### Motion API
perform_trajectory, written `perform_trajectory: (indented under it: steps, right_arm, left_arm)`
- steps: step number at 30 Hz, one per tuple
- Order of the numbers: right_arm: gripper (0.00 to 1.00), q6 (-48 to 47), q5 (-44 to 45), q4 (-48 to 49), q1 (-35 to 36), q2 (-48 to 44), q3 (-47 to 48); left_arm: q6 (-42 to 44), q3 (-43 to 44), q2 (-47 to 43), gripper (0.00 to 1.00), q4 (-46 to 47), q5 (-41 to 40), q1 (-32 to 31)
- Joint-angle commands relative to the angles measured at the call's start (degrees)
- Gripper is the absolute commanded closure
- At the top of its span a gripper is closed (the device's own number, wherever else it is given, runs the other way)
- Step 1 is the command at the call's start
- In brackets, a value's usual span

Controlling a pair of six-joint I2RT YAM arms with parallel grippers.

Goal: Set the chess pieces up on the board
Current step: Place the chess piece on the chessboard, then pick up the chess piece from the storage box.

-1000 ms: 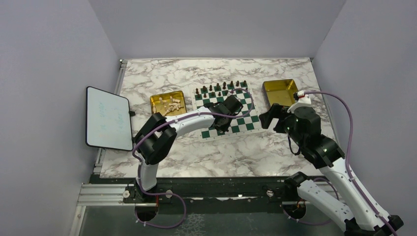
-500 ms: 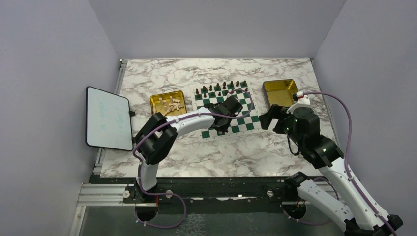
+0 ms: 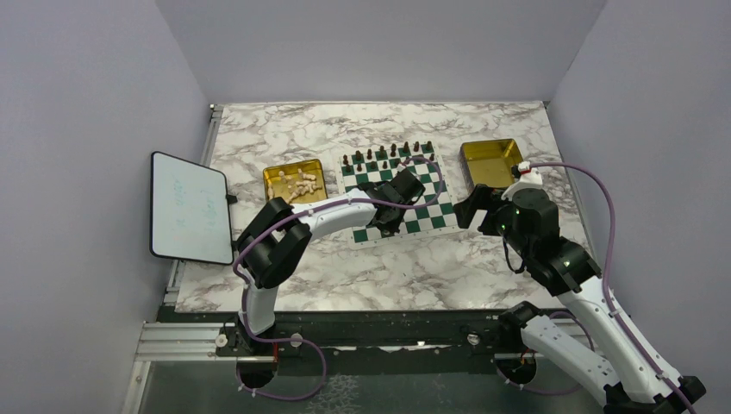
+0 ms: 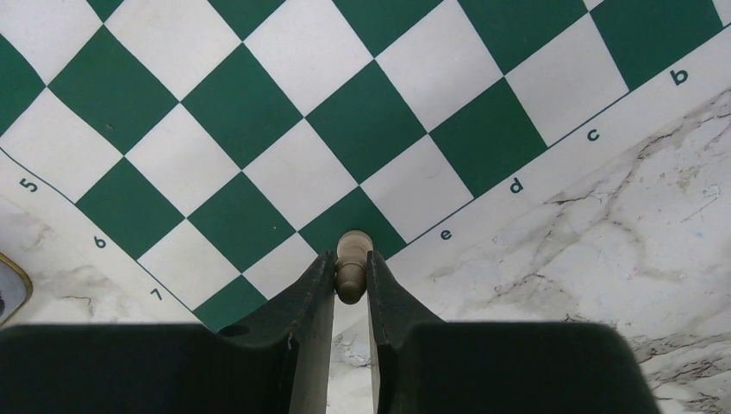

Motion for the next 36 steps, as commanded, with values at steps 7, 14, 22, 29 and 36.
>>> perform_trajectory:
  steps: [7, 14, 22, 29, 36]
  right_arm:
    - [0.01, -0.91, 1.73, 0.27, -0.40, -0.11, 0.28]
    - [0.01, -0.66, 1.22, 0.62, -0.39, -0.22, -0.55]
    - [0.01, -0.93, 0.28, 1.22, -0.37, 0.30, -0.91]
    - [0.01, -0.76, -0.68, 1.93, -0.40, 0.18, -2.51]
    - [0.01, -0.50, -2.34, 3.67, -0.38, 1.04, -3.33]
  left_arm:
    - [-0.36, -0.48, 1.07, 0.80, 1.40, -1.24, -0.24]
    - [-0.62, -0.10, -0.98, 0.58, 0.32, -1.36, -0.25]
    - [-1.55, 3.78, -4.55, 0.53, -0.78, 1.02, 0.71]
    - [-1.15, 6.41, -9.11, 0.53, -1.46, 2.37, 4.60]
    - [-0.29, 5.08, -14.14, 0.54, -2.45, 3.84, 14.79]
